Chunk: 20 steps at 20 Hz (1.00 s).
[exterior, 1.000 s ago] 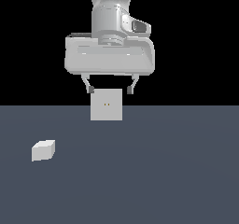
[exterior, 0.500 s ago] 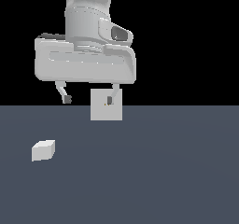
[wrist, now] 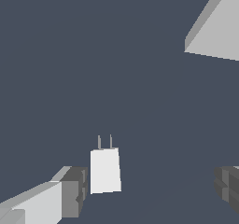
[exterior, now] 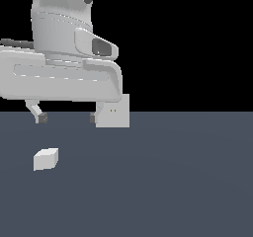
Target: Plug the charger into the wall socket.
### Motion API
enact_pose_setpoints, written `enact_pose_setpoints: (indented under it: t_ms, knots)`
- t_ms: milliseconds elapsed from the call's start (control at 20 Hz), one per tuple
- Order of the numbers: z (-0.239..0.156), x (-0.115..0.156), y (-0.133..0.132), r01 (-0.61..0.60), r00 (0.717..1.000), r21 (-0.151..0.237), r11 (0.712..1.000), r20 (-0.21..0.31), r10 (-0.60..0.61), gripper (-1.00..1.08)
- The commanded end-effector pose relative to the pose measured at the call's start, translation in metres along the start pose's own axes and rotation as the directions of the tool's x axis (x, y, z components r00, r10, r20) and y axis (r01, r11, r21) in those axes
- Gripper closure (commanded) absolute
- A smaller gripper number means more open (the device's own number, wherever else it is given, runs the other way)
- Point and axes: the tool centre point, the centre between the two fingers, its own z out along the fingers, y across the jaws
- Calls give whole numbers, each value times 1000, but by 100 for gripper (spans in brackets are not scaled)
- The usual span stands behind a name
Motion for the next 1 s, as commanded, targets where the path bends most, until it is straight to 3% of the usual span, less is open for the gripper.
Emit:
enact_pose_setpoints:
  t_ms: [0,450,950]
  knots:
    - [5,-3,-10,23,999,4,1000,-25,-22,-92]
    - [18,-10,-32,73,994,9,997,-79,-72,-92]
    - [23,-12,-35,82,993,10,997,-87,-80,-92]
